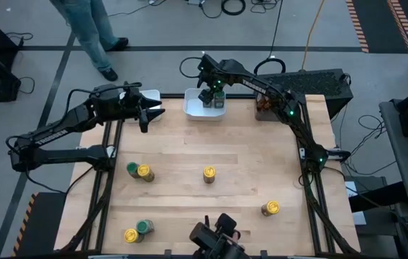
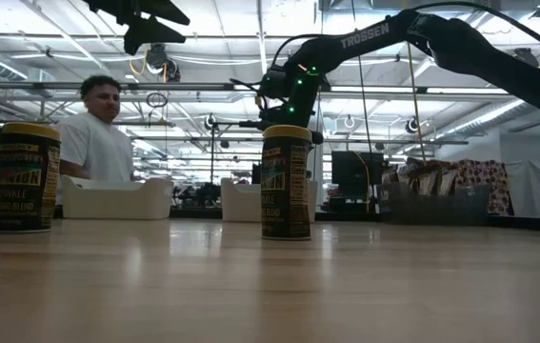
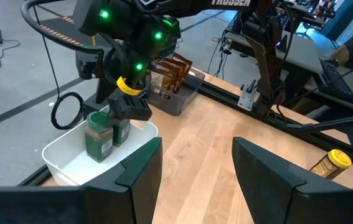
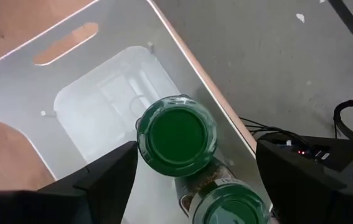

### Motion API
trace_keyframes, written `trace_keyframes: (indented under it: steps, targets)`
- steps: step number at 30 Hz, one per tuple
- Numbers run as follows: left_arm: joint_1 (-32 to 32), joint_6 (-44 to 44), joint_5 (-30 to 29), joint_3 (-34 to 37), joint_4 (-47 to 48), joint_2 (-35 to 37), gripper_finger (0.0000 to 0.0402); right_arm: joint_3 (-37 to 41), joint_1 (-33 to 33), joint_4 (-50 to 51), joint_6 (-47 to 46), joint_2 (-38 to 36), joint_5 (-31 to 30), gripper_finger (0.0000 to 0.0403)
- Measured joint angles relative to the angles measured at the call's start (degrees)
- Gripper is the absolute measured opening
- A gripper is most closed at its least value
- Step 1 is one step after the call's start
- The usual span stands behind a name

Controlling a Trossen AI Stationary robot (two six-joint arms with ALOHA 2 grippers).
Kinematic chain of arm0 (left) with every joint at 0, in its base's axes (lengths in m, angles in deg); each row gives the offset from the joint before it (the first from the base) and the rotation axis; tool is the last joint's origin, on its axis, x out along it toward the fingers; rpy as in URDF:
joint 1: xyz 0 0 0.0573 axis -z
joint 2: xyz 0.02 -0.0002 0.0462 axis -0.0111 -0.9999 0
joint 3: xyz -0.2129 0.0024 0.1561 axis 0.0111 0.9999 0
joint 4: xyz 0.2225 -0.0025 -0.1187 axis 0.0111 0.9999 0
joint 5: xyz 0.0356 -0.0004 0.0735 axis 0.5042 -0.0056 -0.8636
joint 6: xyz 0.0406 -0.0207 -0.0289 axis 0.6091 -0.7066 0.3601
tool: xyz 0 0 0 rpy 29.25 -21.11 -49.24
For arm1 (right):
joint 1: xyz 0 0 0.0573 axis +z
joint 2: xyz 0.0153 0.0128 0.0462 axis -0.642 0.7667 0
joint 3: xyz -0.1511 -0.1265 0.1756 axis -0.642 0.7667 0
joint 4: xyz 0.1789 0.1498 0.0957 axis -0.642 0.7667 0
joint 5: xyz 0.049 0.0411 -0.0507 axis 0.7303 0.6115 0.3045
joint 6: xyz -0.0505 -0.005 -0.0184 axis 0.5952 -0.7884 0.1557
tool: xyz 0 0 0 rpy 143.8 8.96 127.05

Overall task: Sort spices by type
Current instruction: Put the bottom right green seasoning bottle into the right white bin

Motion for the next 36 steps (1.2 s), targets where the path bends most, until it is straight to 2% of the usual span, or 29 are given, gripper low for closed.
trace_keyframes:
  steps: [11, 15, 23, 27, 36]
  targets:
    - [0.0, -0.02, 0.63, 0.0, 0.04, 0.0, 0.0199, -0.55, 1.89, -0.39, 3.14, 0.02, 0.11, 0.03]
    - [-0.01, -0.02, 0.66, 0.0, 0.24, 0.01, 0.0199, -0.64, 3.25, -2.61, 4.67, 0.01, -2.55, 0.03]
    - [0.0, 0.0, 0.66, 0.0, 1.69, 0.02, 0.0199, -0.64, 5.72, -5.24, 6.04, 0.02, -3.99, 0.0287]
    - [-0.02, 0.0, 0.63, 0.0, 1.76, 0.02, 0.0199, -0.64, 5.48, -5.24, 4.95, 0.02, -4.72, 0.0238]
    - [-0.02, -0.01, 0.64, 0.0, 1.75, 0.02, 0.0199, -0.64, 5.07, -3.7, 4.09, 0.02, -4.15, 0.0084]
